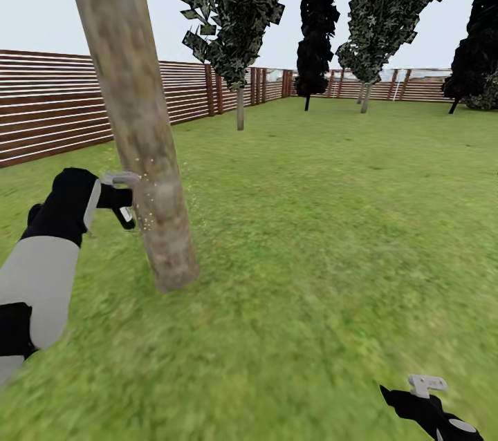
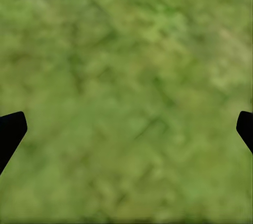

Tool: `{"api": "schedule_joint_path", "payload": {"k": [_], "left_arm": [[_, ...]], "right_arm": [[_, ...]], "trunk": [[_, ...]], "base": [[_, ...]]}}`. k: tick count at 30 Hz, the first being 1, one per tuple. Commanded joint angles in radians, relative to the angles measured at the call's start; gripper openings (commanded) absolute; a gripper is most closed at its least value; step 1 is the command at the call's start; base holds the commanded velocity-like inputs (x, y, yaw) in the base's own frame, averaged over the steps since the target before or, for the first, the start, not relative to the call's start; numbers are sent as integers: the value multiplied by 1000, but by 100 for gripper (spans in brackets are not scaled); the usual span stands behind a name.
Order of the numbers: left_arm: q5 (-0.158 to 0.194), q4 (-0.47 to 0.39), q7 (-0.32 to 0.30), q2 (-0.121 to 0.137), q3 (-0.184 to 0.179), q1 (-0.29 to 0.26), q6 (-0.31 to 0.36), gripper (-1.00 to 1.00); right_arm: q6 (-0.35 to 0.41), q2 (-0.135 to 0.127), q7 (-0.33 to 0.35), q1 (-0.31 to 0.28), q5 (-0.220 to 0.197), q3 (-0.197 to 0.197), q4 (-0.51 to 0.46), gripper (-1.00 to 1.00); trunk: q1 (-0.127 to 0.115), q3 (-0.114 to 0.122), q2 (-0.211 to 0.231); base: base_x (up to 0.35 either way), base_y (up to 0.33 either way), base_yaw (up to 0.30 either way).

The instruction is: In the garden, pick up the pesticide atomizer on the floor and spray pesticide onto both trees until each tree trunk is fully covered.

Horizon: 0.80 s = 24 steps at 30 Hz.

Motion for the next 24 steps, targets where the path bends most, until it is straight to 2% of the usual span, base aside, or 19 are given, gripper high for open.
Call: {"api": "schedule_joint_path", "payload": {"k": [1,3,6,9,11,13,14,16,20,24], "left_arm": [[-8,1,-10,2,-2,2,4,-100],[-9,18,-10,4,-5,8,1,-100],[-12,120,-10,16,-6,34,-12,-100],[-14,171,-10,31,-5,55,-17,-100],[-14,166,-10,62,-2,32,-14,-100],[-21,168,-10,70,-8,-27,-10,-100],[-44,172,-10,77,-15,-59,-7,-100],[-70,174,-9,83,-17,-72,-7,-100],[-77,174,-11,80,-19,-57,-18,-100],[-71,159,-13,79,-15,-14,-19,-100]], "right_arm": [[-4,0,7,-1,10,-8,0,100],[-4,0,7,-1,10,-8,0,100],[-4,0,7,-1,10,-8,0,100],[-5,0,7,-1,10,-8,0,100],[-4,0,7,-1,10,-8,0,100],[-4,0,7,-1,10,-8,0,100],[-4,0,7,-1,10,-8,0,100],[-4,0,7,-1,10,-8,0,100],[-4,0,7,-1,10,-8,0,100],[-5,0,7,-1,9,-10,-3,100]], "trunk": [[0,-1,0],[0,-1,0],[0,-1,0],[0,-1,0],[0,-1,0],[0,-1,0],[0,-1,0],[0,-1,0],[0,-1,0],[0,-1,0]], "base": [[0,0,0],[0,0,0],[0,0,0],[0,0,0],[0,0,0],[0,0,0],[0,0,0],[0,0,0],[0,0,0],[0,0,0]]}}
